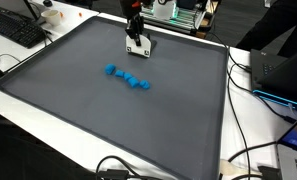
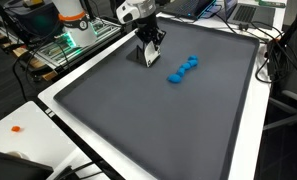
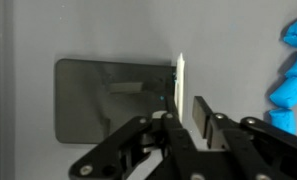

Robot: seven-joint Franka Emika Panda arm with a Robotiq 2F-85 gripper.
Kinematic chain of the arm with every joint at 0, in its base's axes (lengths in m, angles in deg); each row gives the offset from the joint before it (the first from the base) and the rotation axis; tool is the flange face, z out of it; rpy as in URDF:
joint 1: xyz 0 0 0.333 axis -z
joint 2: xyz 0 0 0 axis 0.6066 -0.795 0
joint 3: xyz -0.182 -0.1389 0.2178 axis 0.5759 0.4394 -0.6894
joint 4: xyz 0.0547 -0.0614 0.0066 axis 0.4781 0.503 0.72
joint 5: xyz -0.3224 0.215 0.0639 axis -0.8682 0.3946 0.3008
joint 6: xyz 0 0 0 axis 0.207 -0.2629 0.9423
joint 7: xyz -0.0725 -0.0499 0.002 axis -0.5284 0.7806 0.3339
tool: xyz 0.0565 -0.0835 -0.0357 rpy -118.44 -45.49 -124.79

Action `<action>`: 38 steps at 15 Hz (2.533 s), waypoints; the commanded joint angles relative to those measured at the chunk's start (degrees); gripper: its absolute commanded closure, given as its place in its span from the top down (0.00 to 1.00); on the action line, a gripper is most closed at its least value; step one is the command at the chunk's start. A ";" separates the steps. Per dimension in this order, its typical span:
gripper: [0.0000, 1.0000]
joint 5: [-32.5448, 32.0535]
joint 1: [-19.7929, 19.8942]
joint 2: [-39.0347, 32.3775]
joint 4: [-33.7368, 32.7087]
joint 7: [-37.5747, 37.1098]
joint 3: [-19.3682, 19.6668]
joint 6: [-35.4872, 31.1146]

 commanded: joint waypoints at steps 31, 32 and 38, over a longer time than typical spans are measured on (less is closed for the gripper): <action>1.00 -24.87 -0.39 11.68 -16.56 26.88 -2.05 17.28; 1.00 -24.68 -0.73 11.05 -17.62 29.71 -2.27 17.92; 1.00 -22.73 -2.91 8.25 -21.76 47.24 -3.01 22.38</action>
